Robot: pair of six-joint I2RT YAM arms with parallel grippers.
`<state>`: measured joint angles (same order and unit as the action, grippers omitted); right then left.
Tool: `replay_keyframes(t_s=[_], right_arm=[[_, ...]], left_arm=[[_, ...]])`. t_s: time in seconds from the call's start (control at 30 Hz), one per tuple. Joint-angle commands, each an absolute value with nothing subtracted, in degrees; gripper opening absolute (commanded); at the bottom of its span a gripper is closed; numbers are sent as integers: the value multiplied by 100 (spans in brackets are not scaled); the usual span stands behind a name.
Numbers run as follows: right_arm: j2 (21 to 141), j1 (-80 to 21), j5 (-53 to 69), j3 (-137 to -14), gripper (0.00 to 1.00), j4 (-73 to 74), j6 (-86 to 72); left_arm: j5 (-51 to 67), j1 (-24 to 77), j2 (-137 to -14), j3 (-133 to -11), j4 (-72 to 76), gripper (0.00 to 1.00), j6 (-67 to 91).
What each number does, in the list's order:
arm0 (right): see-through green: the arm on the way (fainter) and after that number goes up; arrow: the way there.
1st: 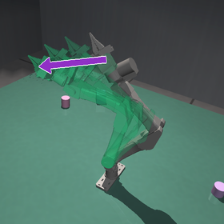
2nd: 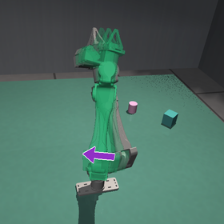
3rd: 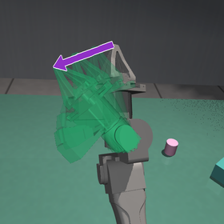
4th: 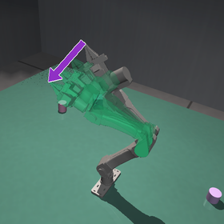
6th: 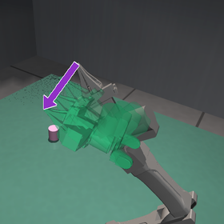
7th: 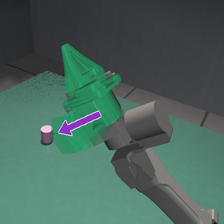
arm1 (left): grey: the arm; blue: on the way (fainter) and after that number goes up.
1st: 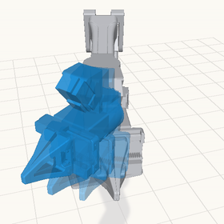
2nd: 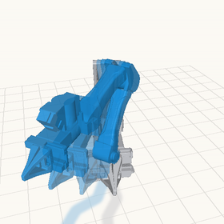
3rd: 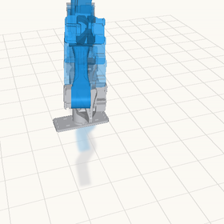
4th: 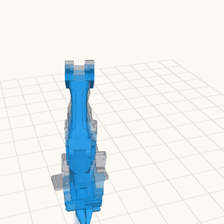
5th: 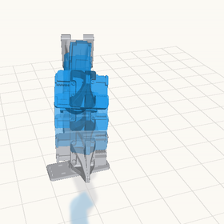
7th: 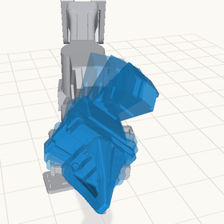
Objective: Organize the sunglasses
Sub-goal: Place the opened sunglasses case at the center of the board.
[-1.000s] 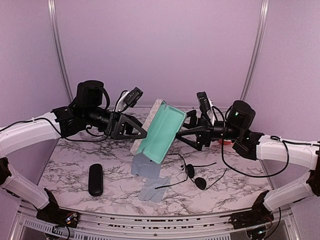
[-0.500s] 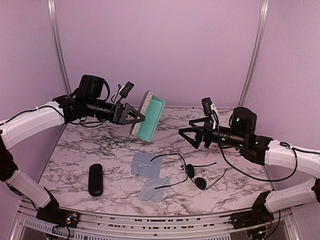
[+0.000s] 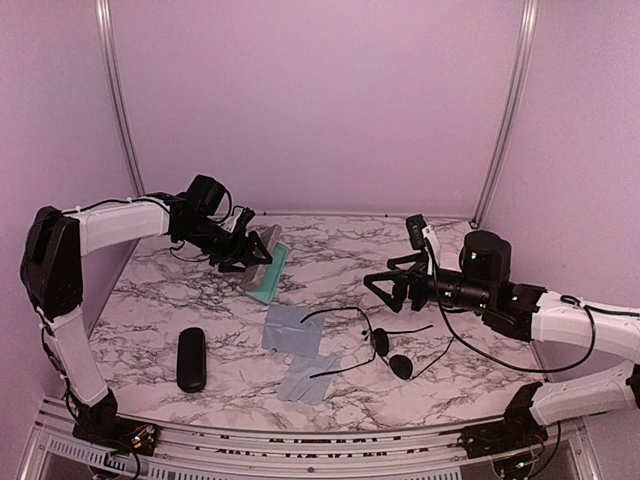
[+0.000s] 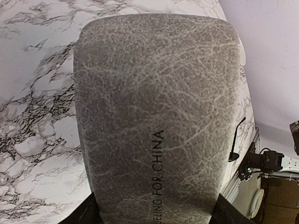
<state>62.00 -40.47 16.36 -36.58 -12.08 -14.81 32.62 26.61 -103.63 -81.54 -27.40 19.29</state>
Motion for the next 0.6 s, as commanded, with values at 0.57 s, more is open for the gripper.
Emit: replay_keyframes(t_s=[0.57], right_arm=[[5913,-4008,1802,-3064,99,-1852,-1675]], left_arm=[[4476,1739,-11589,-8200,-3084,64,1896]])
